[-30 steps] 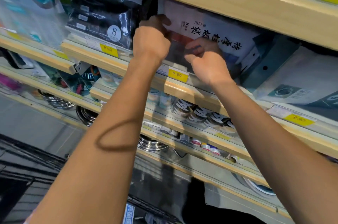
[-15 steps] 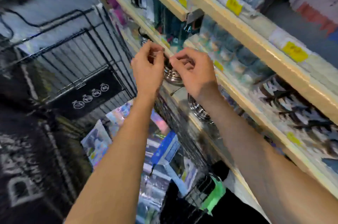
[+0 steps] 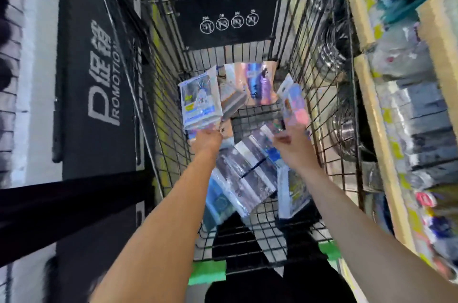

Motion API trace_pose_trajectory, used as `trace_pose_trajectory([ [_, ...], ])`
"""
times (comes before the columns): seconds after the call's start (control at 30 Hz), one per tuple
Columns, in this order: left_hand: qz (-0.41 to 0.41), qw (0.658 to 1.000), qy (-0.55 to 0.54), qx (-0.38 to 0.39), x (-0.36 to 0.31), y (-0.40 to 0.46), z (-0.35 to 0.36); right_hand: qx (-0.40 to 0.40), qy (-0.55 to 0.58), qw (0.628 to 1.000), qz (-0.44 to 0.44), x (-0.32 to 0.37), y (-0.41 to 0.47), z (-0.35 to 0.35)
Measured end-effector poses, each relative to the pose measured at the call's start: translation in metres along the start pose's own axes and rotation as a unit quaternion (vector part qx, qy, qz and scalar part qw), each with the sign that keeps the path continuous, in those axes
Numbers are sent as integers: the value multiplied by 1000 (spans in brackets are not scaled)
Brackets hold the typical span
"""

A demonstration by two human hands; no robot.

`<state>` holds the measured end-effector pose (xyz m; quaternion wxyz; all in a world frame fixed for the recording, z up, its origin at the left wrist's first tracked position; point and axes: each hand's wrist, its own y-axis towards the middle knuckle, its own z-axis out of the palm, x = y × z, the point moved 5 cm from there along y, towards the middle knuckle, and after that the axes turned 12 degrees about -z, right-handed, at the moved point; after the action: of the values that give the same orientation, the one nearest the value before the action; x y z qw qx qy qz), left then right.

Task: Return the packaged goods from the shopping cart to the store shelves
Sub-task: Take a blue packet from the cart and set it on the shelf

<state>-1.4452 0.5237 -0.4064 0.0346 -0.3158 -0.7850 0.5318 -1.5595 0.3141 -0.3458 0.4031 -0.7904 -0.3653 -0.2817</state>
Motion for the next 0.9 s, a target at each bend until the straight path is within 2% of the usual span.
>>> trace_pose_trajectory([
  [0.1,19,986,157,57,27,6,18,11,-60,998,-2,-20,2,12],
  [0.17,57,946,306,86,33,-5,26,4,-80,997,-16,-25,8,13],
  [0.23,107,909,398,66,34,-8,31,7,-103,994,-26,-28,14,15],
  [0.33,117,902,411,64,29,-7,31,8,-134,991,-27,-36,26,17],
  [0.47,95,891,426,125,25,0,30,13,-166,986,-16,-46,36,24],
  [0.67,122,898,407,112,-8,-15,19,10,-169,985,-11,-46,41,25],
  [0.73,155,890,411,120,-22,-25,12,15,-138,990,-5,-45,47,22],
  [0.9,249,862,429,105,-59,-47,-19,51,27,998,-22,-31,57,11],
])
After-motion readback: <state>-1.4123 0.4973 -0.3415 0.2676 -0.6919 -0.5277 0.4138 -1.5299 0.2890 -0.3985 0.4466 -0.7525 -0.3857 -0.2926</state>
